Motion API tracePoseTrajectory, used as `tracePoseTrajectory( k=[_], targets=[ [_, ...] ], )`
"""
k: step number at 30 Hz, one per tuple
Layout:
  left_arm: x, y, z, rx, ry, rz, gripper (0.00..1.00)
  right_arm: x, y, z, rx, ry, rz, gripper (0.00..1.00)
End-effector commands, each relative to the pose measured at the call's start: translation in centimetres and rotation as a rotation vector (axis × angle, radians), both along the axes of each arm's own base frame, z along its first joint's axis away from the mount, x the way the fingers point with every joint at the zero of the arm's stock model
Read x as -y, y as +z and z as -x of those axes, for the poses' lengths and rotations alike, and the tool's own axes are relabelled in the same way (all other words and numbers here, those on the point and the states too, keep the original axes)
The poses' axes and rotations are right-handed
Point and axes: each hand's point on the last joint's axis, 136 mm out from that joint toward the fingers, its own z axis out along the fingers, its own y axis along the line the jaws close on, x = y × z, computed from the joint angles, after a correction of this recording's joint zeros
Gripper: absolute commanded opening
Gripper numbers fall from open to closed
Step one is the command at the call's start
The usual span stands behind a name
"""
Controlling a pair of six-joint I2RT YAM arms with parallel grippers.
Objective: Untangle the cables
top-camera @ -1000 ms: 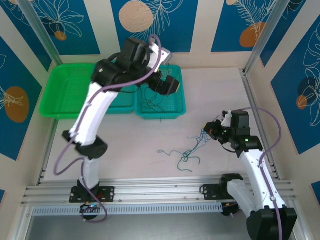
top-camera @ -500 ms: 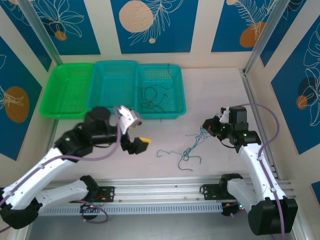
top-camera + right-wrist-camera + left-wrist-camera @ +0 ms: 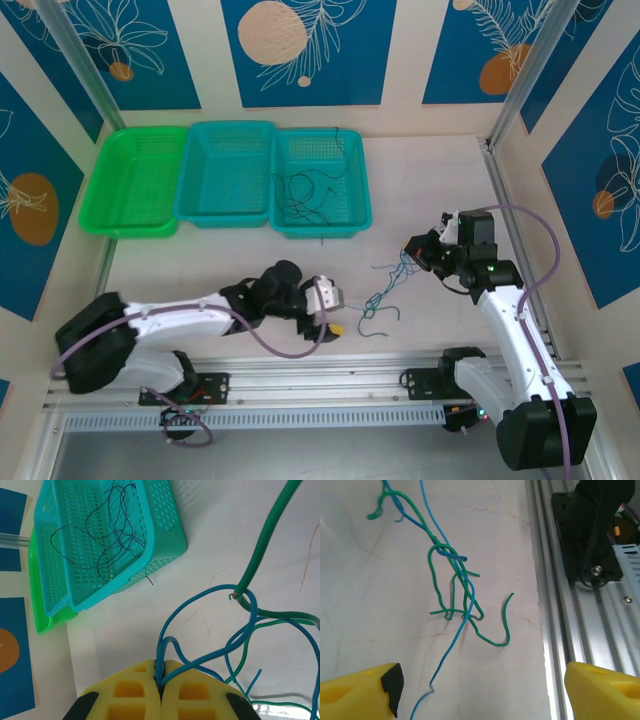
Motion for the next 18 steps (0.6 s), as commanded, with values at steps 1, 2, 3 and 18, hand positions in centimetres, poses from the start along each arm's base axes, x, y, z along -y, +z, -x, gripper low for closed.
tracePoseTrajectory(
  k=[1, 2, 3, 18],
  targets=[
    [3.6, 1.2, -0.5, 0.079, -0.064, 0.094, 0.83, 0.1, 0.9, 0.0, 0.0, -0.016, -0.001, 0.02],
    [4.2, 0.6, -1.0, 0.068, -0.05, 0.088, 0.81, 0.2, 0.9, 0.0, -0.003, -0.022, 0.002, 0.03],
    [4.7, -0.1, -1.5, 0.067, -0.031, 0.083, 0.77, 0.2, 1.0, 0.1, -0.004, -0.022, 0.004, 0.03],
    [-3.6, 2.8, -5.9, 0.164, 0.362, 0.01, 0.0, 13.6, -3.3, 0.5, -0.16, -0.606, 0.125, 0.0]
  ],
)
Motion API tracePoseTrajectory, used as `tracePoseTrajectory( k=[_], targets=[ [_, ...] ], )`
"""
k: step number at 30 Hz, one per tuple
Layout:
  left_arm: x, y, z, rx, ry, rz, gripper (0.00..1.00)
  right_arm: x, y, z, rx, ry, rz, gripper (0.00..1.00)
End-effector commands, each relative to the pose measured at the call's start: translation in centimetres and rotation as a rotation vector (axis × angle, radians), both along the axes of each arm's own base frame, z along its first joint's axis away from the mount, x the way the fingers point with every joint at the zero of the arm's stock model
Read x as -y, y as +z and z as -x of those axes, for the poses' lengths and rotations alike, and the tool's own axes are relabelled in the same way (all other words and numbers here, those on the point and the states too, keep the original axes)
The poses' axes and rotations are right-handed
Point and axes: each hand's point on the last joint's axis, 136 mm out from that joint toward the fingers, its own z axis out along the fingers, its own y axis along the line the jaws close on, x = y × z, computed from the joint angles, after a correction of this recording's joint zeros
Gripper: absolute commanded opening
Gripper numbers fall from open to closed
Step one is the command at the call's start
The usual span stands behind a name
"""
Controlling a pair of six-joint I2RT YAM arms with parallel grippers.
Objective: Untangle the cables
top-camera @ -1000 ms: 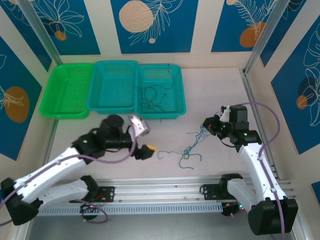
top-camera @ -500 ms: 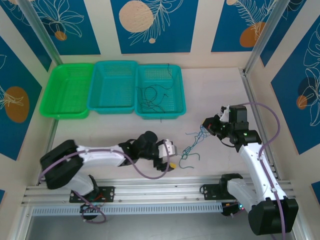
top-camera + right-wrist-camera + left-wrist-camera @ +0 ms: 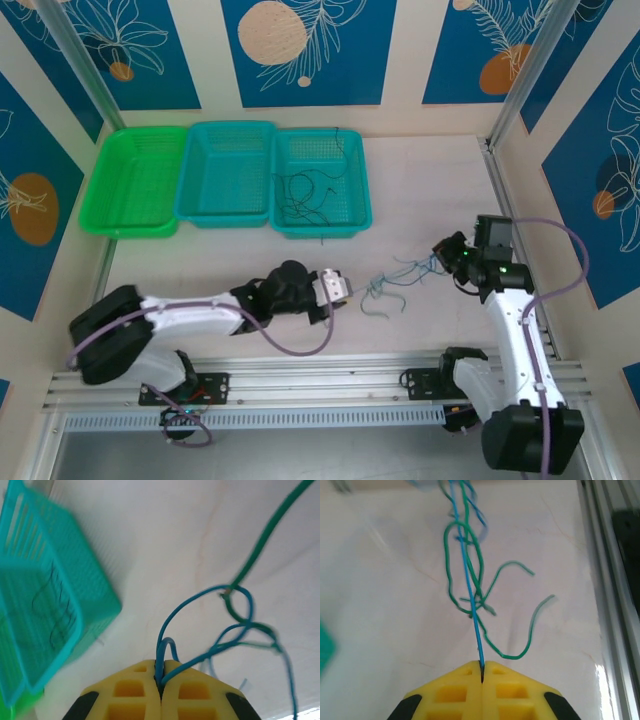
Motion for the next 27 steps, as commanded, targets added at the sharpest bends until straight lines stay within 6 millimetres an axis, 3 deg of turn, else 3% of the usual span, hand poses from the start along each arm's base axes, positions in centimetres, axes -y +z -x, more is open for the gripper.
tracePoseTrajectory(
  k=[1, 3, 6, 10, 12, 14, 17, 18, 20, 21, 27],
  targets=[
    [-5.4, 0.1, -2.3, -0.019, 0.233, -0.058, 0.0, 5.9, -1.6, 0.4, -0.031, -0.252, -0.024, 0.0],
    [-8.6, 1.8, -3.2, -0.033, 0.354, -0.021, 0.0, 7.7, -2.4, 0.5, -0.036, -0.336, -0.109, 0.02],
    [-12.0, 4.4, -3.6, -0.048, 0.46, 0.063, 0.0, 8.8, -3.4, 0.4, -0.051, -0.375, -0.141, 0.1],
    [-15.2, 6.2, -4.1, -0.053, 0.567, 0.1, 0.0, 8.8, -4.7, -0.2, -0.063, -0.363, -0.149, 0.15],
    [-15.5, 6.6, -3.9, -0.063, 0.553, 0.099, 0.0, 7.8, -4.9, -1.2, -0.027, -0.287, -0.198, 0.1],
    [-13.6, 6.9, -2.5, -0.078, 0.405, 0.11, 0.0, 6.0, -4.6, -2.2, -0.005, -0.194, -0.251, 0.0],
    [-10.2, 7.1, -0.5, -0.158, 0.203, 0.185, 0.0, 2.0, -3.1, -3.5, 0.026, 0.015, -0.27, 0.0],
    [-9.3, 7.4, -0.5, -0.187, 0.182, 0.228, 0.06, 0.1, -2.5, -3.8, 0.038, 0.104, -0.262, 0.0],
    [-8.1, 7.8, -1.2, -0.223, 0.18, 0.303, 0.32, -3.3, -1.3, -3.8, 0.064, 0.24, -0.228, 0.0],
    [-7.5, 8.3, -1.6, -0.234, 0.179, 0.328, 0.38, -4.6, -0.8, -3.7, 0.073, 0.285, -0.202, 0.0],
    [-2.1, 9.9, -2.2, -0.209, 0.044, 0.314, 0.58, -8.9, 1.4, -2.8, 0.127, 0.367, -0.138, 0.0]
  ],
)
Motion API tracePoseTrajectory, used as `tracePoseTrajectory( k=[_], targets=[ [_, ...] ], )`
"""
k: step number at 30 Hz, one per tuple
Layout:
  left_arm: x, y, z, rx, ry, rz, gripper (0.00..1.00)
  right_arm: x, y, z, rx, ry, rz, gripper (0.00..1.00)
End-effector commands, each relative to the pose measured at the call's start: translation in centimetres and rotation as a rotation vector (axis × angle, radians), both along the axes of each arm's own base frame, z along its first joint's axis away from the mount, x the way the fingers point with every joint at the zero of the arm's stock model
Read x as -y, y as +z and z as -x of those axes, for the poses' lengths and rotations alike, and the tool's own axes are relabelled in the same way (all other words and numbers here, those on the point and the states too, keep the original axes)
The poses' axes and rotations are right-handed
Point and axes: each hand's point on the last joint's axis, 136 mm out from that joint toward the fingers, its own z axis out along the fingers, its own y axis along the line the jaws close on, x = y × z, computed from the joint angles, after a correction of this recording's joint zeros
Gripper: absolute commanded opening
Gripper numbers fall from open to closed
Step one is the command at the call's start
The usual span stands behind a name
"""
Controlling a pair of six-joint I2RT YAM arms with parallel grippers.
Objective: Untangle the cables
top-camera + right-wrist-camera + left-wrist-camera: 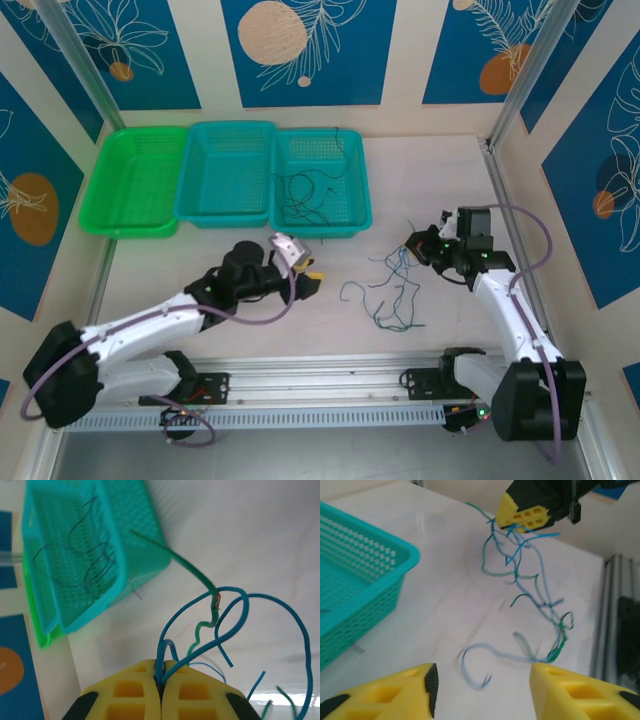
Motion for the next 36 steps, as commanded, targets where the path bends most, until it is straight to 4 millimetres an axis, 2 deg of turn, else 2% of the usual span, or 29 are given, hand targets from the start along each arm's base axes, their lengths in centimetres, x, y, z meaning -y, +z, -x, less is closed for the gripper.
tracePoseTrajectory(
  k=[1, 4, 8, 14, 16, 18, 19, 21, 24, 25, 27, 28, 30, 32, 36],
  targets=[
    [4.0, 5.4, 1.0, 0.141, -0.16, 0.122, 0.62, -1.1, 2.0, -0.1, 0.053, 0.006, 0.015, 0.0],
    [6.8, 4.5, 1.5, 0.309, -0.278, 0.065, 0.7, -2.2, 3.0, 0.2, 0.064, 0.03, 0.027, 0.0],
    [9.4, 4.2, 0.0, 0.446, -0.309, 0.039, 0.82, -3.3, 3.9, 0.4, 0.081, 0.059, 0.053, 0.0],
    [12.8, 2.5, -0.7, 0.525, -0.396, -0.033, 0.83, -3.9, 4.0, 0.6, 0.062, 0.062, 0.057, 0.0],
    [13.4, 2.2, -1.3, 0.522, -0.384, -0.041, 0.75, -3.8, 3.7, 0.6, 0.046, 0.043, 0.061, 0.0],
    [13.7, 2.1, -2.0, 0.517, -0.353, -0.043, 0.54, -3.5, 3.3, 0.8, 0.025, 0.024, 0.075, 0.02],
    [13.7, 2.2, -2.3, 0.517, -0.339, -0.04, 0.4, -3.4, 3.1, 0.8, 0.019, 0.016, 0.081, 0.04],
    [13.8, 2.5, -2.8, 0.509, -0.307, -0.034, 0.0, -3.1, 2.4, 0.9, 0.002, -0.003, 0.097, 0.1],
    [13.7, 3.3, -2.8, 0.491, -0.289, -0.014, 0.0, -1.3, 0.5, 1.0, -0.042, -0.081, 0.155, 0.16],
    [13.6, 3.8, -2.9, 0.475, -0.279, 0.002, 0.0, -0.6, -0.2, 1.0, -0.054, -0.106, 0.175, 0.21],
    [13.5, 4.6, -3.2, 0.424, -0.236, 0.035, 0.0, 0.4, -1.2, 1.0, -0.068, -0.119, 0.192, 0.67],
    [13.4, 4.7, -3.5, 0.399, -0.216, 0.042, 0.0, 0.4, -1.0, 1.1, -0.057, -0.091, 0.182, 0.75],
    [13.4, 4.6, -4.0, 0.338, -0.179, 0.046, 0.0, 0.1, 0.1, 1.5, -0.013, -0.033, 0.16, 0.81],
    [13.4, 4.7, -4.5, 0.29, -0.144, 0.054, 0.0, 0.9, 0.6, 2.3, 0.015, -0.054, 0.185, 0.89],
    [13.5, 5.0, -5.8, 0.201, -0.067, 0.047, 0.0, 2.3, 0.2, 4.5, 0.049, -0.137, 0.168, 0.95]
  ],
)
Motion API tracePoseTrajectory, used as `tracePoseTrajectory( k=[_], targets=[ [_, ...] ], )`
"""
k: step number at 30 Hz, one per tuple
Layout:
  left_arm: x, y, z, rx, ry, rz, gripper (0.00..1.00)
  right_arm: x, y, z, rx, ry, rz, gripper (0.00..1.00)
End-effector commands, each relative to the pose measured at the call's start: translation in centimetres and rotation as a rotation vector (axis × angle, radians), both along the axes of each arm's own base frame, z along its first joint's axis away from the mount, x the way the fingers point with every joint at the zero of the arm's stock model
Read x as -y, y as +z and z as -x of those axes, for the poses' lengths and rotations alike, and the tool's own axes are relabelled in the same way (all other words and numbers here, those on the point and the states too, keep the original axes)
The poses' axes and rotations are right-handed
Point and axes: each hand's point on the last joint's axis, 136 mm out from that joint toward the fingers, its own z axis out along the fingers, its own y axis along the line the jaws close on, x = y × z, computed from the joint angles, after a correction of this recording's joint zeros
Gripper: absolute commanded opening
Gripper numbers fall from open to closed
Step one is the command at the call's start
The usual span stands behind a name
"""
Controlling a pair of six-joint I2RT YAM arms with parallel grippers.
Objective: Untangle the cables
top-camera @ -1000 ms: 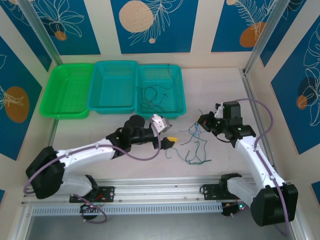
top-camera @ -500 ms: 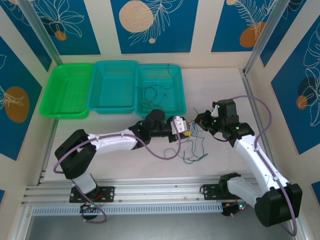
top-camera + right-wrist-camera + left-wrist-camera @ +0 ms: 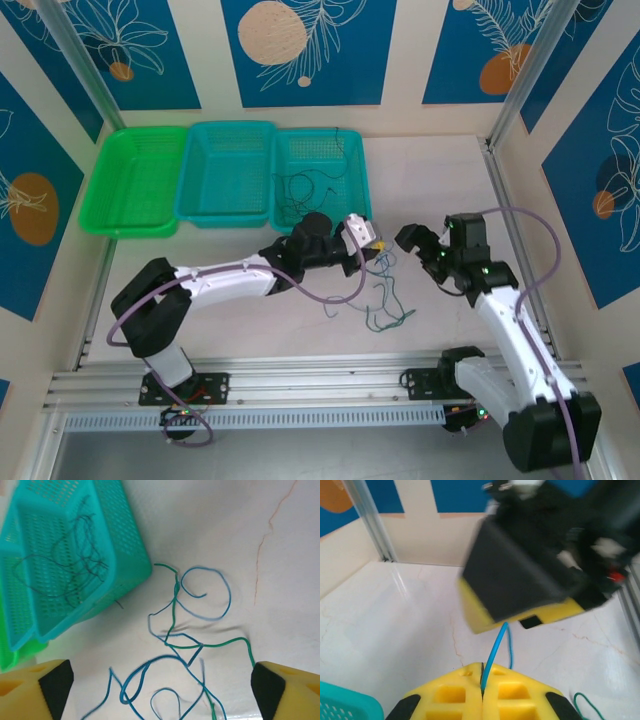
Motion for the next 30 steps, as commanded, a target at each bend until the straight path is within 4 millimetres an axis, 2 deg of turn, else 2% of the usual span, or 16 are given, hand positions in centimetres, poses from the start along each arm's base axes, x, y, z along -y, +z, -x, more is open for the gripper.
tracePoseTrajectory(
  k=[1, 4, 8, 11, 13, 16, 21, 23, 25, 26, 27, 30],
  targets=[
    [0.2, 2.2, -1.2, -0.101, 0.091, 0.042, 0.0, 1.0, -1.2, 2.4, -0.003, -0.037, 0.002, 0.97],
    [-0.1, 3.9, -1.4, -0.14, 0.107, 0.066, 0.0, 0.3, -2.1, 3.5, 0.036, -0.016, -0.042, 0.99],
    [-0.7, 6.5, -2.5, -0.193, 0.15, 0.079, 0.0, -2.5, -2.5, 4.0, 0.164, 0.113, -0.103, 0.99],
    [-0.6, 8.3, -1.8, -0.215, 0.106, 0.098, 0.0, -4.1, -2.6, 3.8, 0.269, 0.202, -0.085, 0.99],
    [-0.4, 9.7, -0.8, -0.221, 0.051, 0.123, 0.0, -3.5, -3.2, 3.0, 0.278, 0.167, -0.008, 0.99],
    [-0.8, 11.9, 0.3, -0.237, 0.017, 0.165, 0.0, -2.8, -3.0, 1.2, 0.346, 0.157, 0.108, 0.99],
    [-1.9, 16.3, 2.3, -0.233, -0.05, 0.216, 0.0, -4.5, 0.2, -1.7, 0.641, 0.236, 0.241, 0.98],
    [-2.5, 17.9, 3.2, -0.229, -0.075, 0.231, 0.0, -4.1, 2.8, -2.3, 0.837, 0.176, 0.292, 0.98],
    [-3.1, 19.0, 3.8, -0.219, -0.088, 0.237, 0.0, -3.1, 5.1, -2.7, 0.961, 0.105, 0.338, 0.96],
    [-3.3, 19.4, 4.0, -0.215, -0.087, 0.236, 0.0, -3.0, 5.9, -3.0, 0.987, 0.103, 0.36, 0.89],
    [-3.6, 19.6, 4.1, -0.209, -0.079, 0.234, 0.0, -3.1, 6.5, -3.2, 0.994, 0.116, 0.367, 0.78],
    [-5.0, 20.1, 3.5, -0.179, -0.005, 0.222, 0.0, -3.7, 5.9, -3.9, 0.912, 0.176, 0.367, 0.2]
  ],
)
